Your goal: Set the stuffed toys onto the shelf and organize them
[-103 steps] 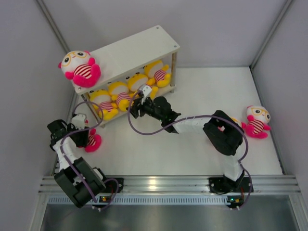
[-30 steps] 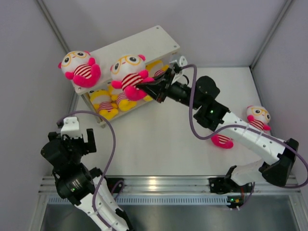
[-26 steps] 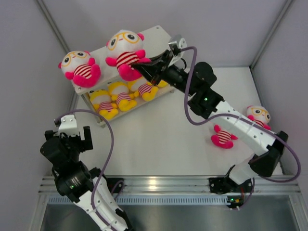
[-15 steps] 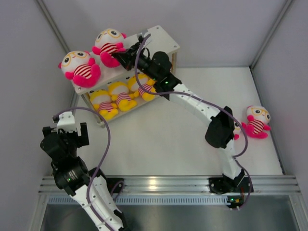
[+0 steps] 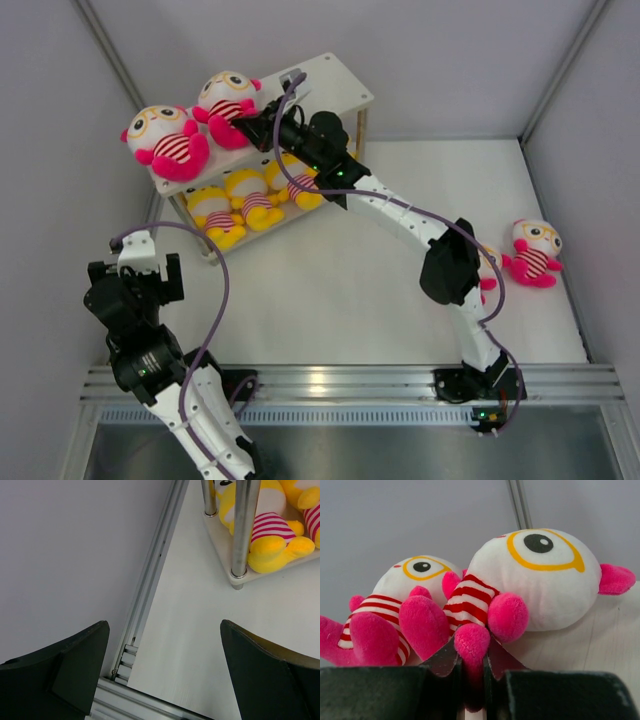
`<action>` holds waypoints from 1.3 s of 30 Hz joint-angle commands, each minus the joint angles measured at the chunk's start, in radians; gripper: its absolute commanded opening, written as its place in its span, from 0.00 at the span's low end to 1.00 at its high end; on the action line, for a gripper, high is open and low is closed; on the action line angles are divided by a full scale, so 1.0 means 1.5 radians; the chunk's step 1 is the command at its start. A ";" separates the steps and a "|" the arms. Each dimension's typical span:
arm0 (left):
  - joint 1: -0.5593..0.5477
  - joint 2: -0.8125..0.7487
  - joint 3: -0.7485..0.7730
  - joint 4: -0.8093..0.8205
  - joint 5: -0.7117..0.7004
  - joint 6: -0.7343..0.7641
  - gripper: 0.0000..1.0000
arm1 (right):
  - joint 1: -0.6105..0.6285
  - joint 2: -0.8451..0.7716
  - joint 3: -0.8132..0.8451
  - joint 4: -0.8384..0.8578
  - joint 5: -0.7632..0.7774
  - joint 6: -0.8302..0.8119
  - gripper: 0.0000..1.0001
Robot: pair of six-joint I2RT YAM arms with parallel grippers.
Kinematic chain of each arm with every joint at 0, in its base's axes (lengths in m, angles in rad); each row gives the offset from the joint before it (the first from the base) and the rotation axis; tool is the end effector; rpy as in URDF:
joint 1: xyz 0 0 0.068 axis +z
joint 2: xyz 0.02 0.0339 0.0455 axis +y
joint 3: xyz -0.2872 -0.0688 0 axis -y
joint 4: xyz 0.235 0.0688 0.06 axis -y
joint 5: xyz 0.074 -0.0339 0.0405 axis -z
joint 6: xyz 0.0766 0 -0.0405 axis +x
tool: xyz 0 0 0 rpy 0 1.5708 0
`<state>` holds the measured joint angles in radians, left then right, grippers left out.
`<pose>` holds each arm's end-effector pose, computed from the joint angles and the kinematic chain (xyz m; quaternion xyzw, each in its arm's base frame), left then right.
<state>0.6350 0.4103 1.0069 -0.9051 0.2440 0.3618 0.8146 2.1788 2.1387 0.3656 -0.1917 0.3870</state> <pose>0.0582 0.0199 0.3647 -0.0380 0.8037 0.1937 0.5614 0.3754 0.4193 0.4475 -0.1991 0.5508 0.5031 0.6355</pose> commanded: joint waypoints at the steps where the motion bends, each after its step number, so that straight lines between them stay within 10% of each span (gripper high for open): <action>1: -0.002 0.001 -0.005 0.036 -0.012 0.004 0.99 | -0.012 -0.083 -0.017 0.021 -0.029 -0.001 0.09; 4: -0.002 0.003 -0.010 0.035 -0.012 0.011 0.99 | -0.019 -0.101 -0.028 0.014 -0.053 -0.002 0.12; 10: -0.002 0.004 -0.009 0.035 -0.010 0.017 0.99 | -0.024 -0.163 -0.075 -0.029 -0.073 -0.043 0.99; 17: -0.007 0.004 -0.015 0.036 0.004 0.029 0.99 | -0.052 -0.381 -0.216 -0.156 0.047 -0.146 0.99; 21: -0.012 0.010 -0.032 0.036 0.028 0.045 0.99 | -0.081 -0.574 -0.356 -0.281 0.312 -0.157 0.99; 32: -0.082 0.024 -0.109 0.036 0.021 0.088 0.99 | -0.187 -0.825 -0.760 -0.733 0.652 0.143 0.99; 39: -0.128 0.014 -0.112 0.035 0.014 0.085 0.99 | -0.360 -0.957 -0.973 -0.649 0.478 0.252 0.99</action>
<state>0.4698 0.4450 0.8433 -0.8928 0.2749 0.4778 0.3828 0.8299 0.7109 -0.6460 0.6060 0.6582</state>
